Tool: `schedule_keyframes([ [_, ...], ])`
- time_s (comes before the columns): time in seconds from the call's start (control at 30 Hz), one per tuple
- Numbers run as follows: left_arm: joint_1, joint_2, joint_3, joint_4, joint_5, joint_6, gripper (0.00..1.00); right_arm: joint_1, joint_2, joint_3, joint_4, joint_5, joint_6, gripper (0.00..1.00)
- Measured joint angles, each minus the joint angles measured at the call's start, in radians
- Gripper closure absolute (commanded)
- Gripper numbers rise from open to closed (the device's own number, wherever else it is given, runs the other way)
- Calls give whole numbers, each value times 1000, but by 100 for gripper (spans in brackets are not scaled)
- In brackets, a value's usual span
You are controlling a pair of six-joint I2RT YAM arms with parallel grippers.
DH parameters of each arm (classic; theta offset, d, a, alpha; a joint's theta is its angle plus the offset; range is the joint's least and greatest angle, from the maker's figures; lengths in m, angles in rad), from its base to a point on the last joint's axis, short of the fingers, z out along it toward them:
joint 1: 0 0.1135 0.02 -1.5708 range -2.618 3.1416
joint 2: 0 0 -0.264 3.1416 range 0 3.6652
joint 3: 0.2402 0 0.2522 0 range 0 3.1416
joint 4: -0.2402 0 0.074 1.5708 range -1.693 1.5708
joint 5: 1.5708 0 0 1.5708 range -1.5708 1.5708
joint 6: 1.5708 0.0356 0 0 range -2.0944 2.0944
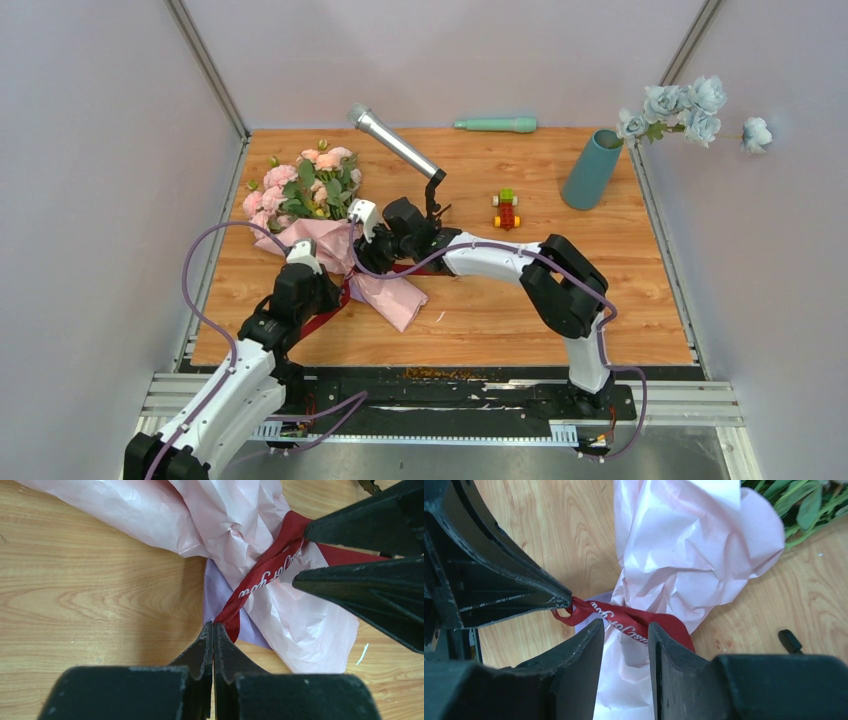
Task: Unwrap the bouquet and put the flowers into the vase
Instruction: Untie the ribbon from the wrapping paper.
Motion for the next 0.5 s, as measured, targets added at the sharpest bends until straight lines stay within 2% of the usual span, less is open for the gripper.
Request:
schedule_keyframes([
  [0.2,0,7,0,2,1,0,100,0,5,0,-16,-48,-6,66],
  [0.5,0,10,0,5,4,0,100,0,34,28,-21,-77,-11,65],
])
